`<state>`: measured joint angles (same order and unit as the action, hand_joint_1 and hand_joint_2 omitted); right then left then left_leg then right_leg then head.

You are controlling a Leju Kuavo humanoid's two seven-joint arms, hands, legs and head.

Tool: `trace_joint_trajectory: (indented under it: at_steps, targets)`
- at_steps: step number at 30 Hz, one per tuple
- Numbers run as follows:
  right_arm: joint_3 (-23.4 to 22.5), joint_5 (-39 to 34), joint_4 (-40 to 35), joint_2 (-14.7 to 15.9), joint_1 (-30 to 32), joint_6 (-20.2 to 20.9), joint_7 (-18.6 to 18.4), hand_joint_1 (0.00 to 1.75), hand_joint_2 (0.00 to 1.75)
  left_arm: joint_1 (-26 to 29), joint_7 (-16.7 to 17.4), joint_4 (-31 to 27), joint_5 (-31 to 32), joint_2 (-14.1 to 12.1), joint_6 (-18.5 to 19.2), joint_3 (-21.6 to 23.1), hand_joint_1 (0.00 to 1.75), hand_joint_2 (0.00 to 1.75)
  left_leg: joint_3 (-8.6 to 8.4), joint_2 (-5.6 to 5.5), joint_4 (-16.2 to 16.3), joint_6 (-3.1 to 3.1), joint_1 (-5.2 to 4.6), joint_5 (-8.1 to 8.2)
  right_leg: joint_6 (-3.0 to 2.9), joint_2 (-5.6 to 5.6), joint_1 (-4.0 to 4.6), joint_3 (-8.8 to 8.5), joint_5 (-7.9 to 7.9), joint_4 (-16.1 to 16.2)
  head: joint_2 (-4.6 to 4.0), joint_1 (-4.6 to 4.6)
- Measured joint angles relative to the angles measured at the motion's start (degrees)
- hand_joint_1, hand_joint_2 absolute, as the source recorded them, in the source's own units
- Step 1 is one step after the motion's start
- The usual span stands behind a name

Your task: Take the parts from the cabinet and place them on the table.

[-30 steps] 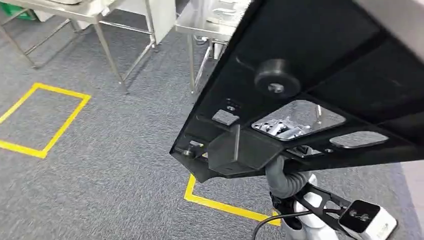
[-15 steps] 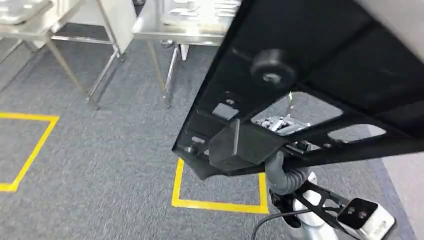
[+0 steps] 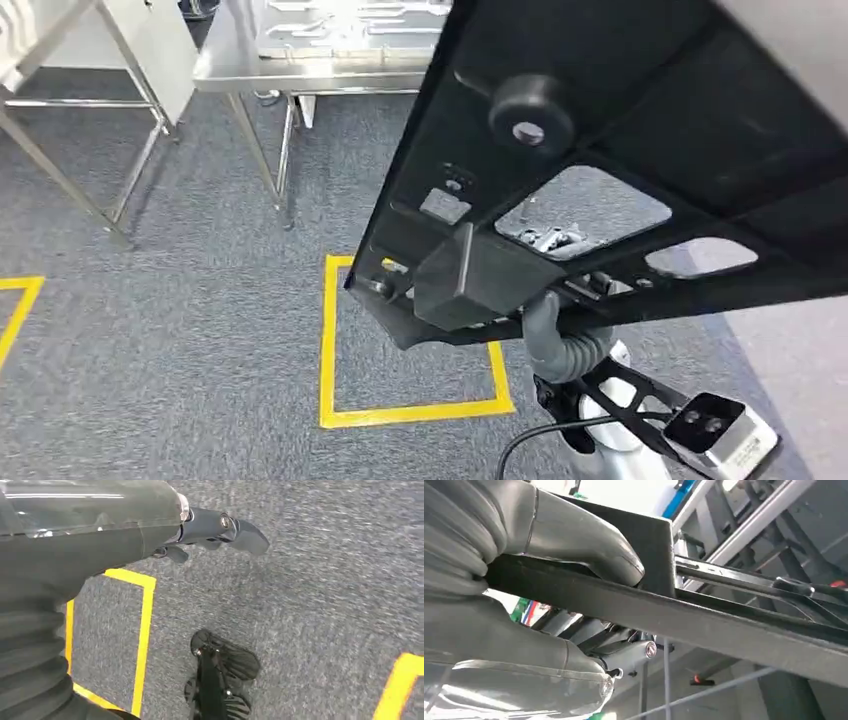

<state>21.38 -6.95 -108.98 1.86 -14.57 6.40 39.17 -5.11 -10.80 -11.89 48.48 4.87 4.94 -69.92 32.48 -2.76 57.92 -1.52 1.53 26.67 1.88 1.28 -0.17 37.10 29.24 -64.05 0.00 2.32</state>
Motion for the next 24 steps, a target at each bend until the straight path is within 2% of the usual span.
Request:
trace_joint_trajectory:
  at_steps: [1,2,3,4,5,6,7,8,9,11,12,13,14,15,17,18,19,20,21,22,23,24]
  targets:
    - [0.04,-0.02,0.04,0.0,-0.03,-0.04,0.09,1.75,1.75,0.13,0.02,0.0,0.0,0.0,0.11,-0.07,0.0,1.75,0.02,0.45,0.0,-0.2,-0.08,0.18,0.24,-0.62,-0.26,2.57,2.08,-4.93,-0.02,0.0]
    - [0.07,-0.02,0.17,0.02,0.02,-0.07,0.2,1.75,1.75,0.26,0.0,0.0,-0.04,-0.02,0.3,-0.15,0.0,1.75,0.02,0.92,0.0,-0.27,-0.12,0.41,0.42,-0.8,-0.46,4.92,3.53,-9.32,0.0,0.0]
    - [0.11,-0.02,0.33,0.02,0.02,-0.09,0.26,1.75,1.75,0.34,-0.04,0.0,-0.22,-0.04,0.57,-0.24,0.0,1.75,-0.02,1.33,0.01,-0.23,-0.12,0.52,0.59,-0.86,-0.62,6.53,3.79,-12.05,0.0,0.0]
    - [0.2,-0.04,0.52,0.02,0.02,-0.09,0.26,1.75,1.75,0.36,-0.13,0.0,-0.22,-0.04,0.76,-0.33,0.0,1.75,-0.2,1.59,0.02,-0.2,-0.11,0.67,0.71,-0.94,-0.74,6.7,2.66,-11.88,0.0,0.0]
    - [0.28,-0.04,0.65,0.02,-0.01,-0.09,0.3,1.75,1.75,0.31,-0.2,0.0,-0.22,-0.04,0.94,-0.39,0.0,1.75,-0.48,1.78,0.01,-0.03,-0.11,0.94,0.7,-1.0,-0.77,5.42,0.46,-9.02,0.0,0.0]
    - [0.33,-0.04,0.74,0.02,-0.04,-0.09,0.37,1.75,1.75,0.24,-0.26,0.0,-0.22,-0.04,1.05,-0.44,0.0,1.75,-0.93,1.94,0.0,0.07,-0.12,1.19,0.46,-1.04,-0.76,2.69,-2.43,-3.68,0.0,0.0]
    - [0.33,-0.04,0.74,0.02,-0.08,-0.11,0.44,1.75,1.75,0.19,-0.33,0.0,-0.2,-0.04,1.11,-0.46,0.0,1.75,-1.37,2.12,-0.02,0.25,-0.14,1.42,0.08,-1.14,-0.65,0.01,-4.69,1.42,0.0,0.0]
    - [0.33,-0.04,0.74,0.02,-0.26,-0.11,0.48,1.75,1.75,0.15,-0.35,0.0,-0.2,-0.02,1.13,-0.48,0.0,1.75,-1.81,2.26,-0.08,0.44,-0.13,1.73,-0.47,-1.45,-0.37,-2.24,-5.24,5.94,0.0,0.0]
    - [0.35,-0.07,0.79,0.02,-0.37,-0.11,0.5,1.75,1.75,0.1,-0.37,0.0,-0.2,0.0,1.16,-0.52,0.0,1.75,-1.76,2.41,-0.25,0.77,-0.4,1.92,-0.77,-1.7,0.06,-2.79,-4.15,6.64,-0.02,-0.02]
    - [0.35,-0.13,0.83,0.02,-0.46,-0.13,0.61,1.75,1.75,0.07,-0.37,0.0,-0.2,-0.04,1.16,-0.63,0.0,1.75,-2.05,2.57,-0.61,1.46,-0.09,2.18,-1.2,-1.36,0.36,-2.76,-3.95,6.71,-0.02,0.0]
    - [0.35,-0.11,0.9,0.04,-0.45,-0.13,0.61,1.75,1.75,0.02,-0.37,0.0,-0.2,-0.04,1.16,-0.68,0.0,1.75,-2.51,2.67,-1.01,1.86,-0.02,2.41,-1.7,-1.22,0.43,-2.97,-3.51,6.84,0.0,0.0]
    - [0.37,-0.09,0.87,0.02,-0.42,-0.13,0.63,1.75,1.75,-0.11,-0.39,0.0,-0.2,-0.04,1.18,-0.68,0.0,1.75,-2.68,2.77,-0.82,2.17,-0.2,2.62,-2.13,-1.14,-0.28,-3.96,-3.79,7.83,-0.02,0.02]
    - [0.46,-0.09,0.87,0.0,-0.45,-0.13,0.63,1.75,1.75,-0.19,-0.42,0.0,-0.2,-0.11,1.18,-0.7,0.0,1.75,-2.43,2.73,0.61,2.26,-0.12,2.65,-2.22,-1.11,-0.17,-4.9,-3.36,8.46,0.0,0.0]
    - [0.52,-0.04,0.9,-0.02,-0.57,-0.15,0.66,1.75,1.75,-0.23,-0.46,0.0,-0.22,-0.09,1.22,-0.7,0.0,1.75,-0.45,2.7,4.21,2.37,-0.12,3.82,-2.96,-1.3,-0.18,-5.58,-2.76,8.51,0.0,0.02]
    - [0.81,0.26,0.96,-0.07,-0.36,-0.22,0.66,1.75,1.75,0.09,-0.5,0.0,-0.33,-0.09,1.22,-0.72,0.0,1.75,5.64,2.7,13.77,2.59,-0.1,6.85,-3.11,-1.36,-0.01,-6.86,-1.59,8.5,0.0,0.0]
    - [0.9,0.42,1.03,-0.07,-0.27,-0.22,0.63,1.75,1.75,0.34,-0.52,0.0,-0.35,-0.11,1.22,-0.76,0.0,1.75,8.26,2.69,17.27,2.74,-0.11,7.3,-3.12,-1.3,0.02,-7.63,-0.95,8.49,0.0,0.02]
    - [0.98,0.46,1.16,-0.07,-0.12,-0.22,0.63,1.75,1.75,0.52,-0.55,0.0,-0.35,-0.11,1.22,-0.79,0.0,1.75,9.91,2.7,18.15,2.84,-0.1,6.03,-3.01,-1.2,-0.01,-8.65,-0.19,8.49,0.0,0.02]
    - [1.07,0.48,1.2,-0.07,-0.05,-0.22,0.63,1.75,1.75,0.59,-0.59,0.0,-0.35,-0.13,1.22,-0.79,0.0,1.75,10.04,2.7,16.29,2.92,-0.07,3.31,-2.87,-1.12,-0.09,-9.77,0.65,8.49,-0.02,0.0]
    - [1.18,0.46,1.25,-0.11,-0.04,-0.22,0.63,1.75,1.75,0.59,-0.66,0.0,-0.35,-0.13,1.2,-0.81,0.0,1.75,9.07,2.71,12.21,2.95,-0.04,-0.46,-2.65,-1.04,-0.21,-11.04,1.57,8.49,0.0,0.0]
    - [1.2,0.46,1.29,-0.13,-0.06,-0.22,0.63,1.75,1.75,0.63,-0.72,0.0,-0.37,-0.13,1.22,-0.81,0.0,1.75,7.34,2.73,6.58,2.95,0.04,-4.66,-2.43,-1.02,-0.34,-12.5,2.66,8.49,0.0,0.02]
    - [1.22,0.46,1.33,-0.18,0.03,-0.22,0.63,1.75,1.75,0.85,-0.83,0.0,-0.39,-0.15,1.22,-0.79,0.0,1.75,5.95,2.61,3.81,2.85,-0.08,-5.54,-2.07,-1.05,-0.48,-13.77,3.86,8.61,0.0,0.0]
    - [1.25,0.48,1.42,-0.2,-0.15,-0.22,0.63,1.75,1.75,0.85,-0.9,0.04,-0.42,-0.09,1.25,-0.79,0.0,1.75,5.47,2.61,3.92,2.7,-0.56,-4.36,-1.51,-0.77,-0.12,-13.99,4.48,8.58,-0.02,0.0]
